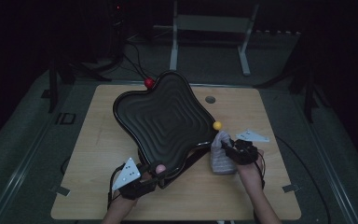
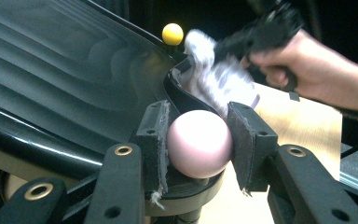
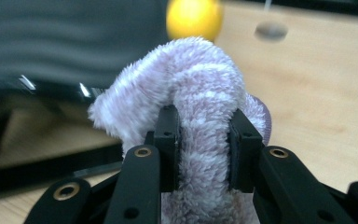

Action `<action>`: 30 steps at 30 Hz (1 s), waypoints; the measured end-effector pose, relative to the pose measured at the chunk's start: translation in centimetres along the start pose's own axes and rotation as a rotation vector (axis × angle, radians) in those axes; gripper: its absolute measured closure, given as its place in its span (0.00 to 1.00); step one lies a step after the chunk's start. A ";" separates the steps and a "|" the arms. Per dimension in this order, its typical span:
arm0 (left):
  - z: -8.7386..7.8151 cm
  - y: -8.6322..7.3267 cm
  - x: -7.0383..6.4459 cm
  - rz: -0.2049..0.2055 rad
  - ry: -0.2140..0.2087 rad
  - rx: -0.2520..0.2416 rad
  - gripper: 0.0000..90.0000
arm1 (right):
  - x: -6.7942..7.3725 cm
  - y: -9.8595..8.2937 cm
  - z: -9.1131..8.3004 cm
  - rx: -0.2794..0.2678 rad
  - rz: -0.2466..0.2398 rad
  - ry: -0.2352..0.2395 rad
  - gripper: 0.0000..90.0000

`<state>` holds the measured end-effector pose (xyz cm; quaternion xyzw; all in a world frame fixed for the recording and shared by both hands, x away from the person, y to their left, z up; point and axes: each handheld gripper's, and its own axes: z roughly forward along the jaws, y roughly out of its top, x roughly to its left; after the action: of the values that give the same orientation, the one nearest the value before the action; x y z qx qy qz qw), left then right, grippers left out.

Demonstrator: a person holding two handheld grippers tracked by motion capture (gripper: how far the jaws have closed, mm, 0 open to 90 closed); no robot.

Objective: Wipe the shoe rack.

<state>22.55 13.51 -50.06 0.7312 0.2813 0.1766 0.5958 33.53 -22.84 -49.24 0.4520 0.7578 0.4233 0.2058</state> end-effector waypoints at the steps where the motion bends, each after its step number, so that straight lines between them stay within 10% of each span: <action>1: 0.0 0.0 0.0 0.000 0.000 0.000 0.67 | -0.1 -0.3 0.4 0.013 0.007 0.006 0.78; 12: 0.0 0.0 0.0 -0.002 -0.001 -0.003 0.67 | 0.1 -2.2 3.1 0.115 -0.014 0.009 0.78; 22: 0.0 0.1 0.0 -0.009 -0.006 0.009 0.67 | 0.1 -0.8 3.5 0.043 -0.039 -0.014 0.71; 30: -0.1 0.1 0.1 -0.014 -0.013 0.004 0.67 | 0.1 -1.5 4.7 0.098 -0.045 -0.018 0.75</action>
<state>22.62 13.63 -49.99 0.7316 0.2827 0.1670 0.5974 35.99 -20.92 -53.05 0.4482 0.7856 0.3770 0.1997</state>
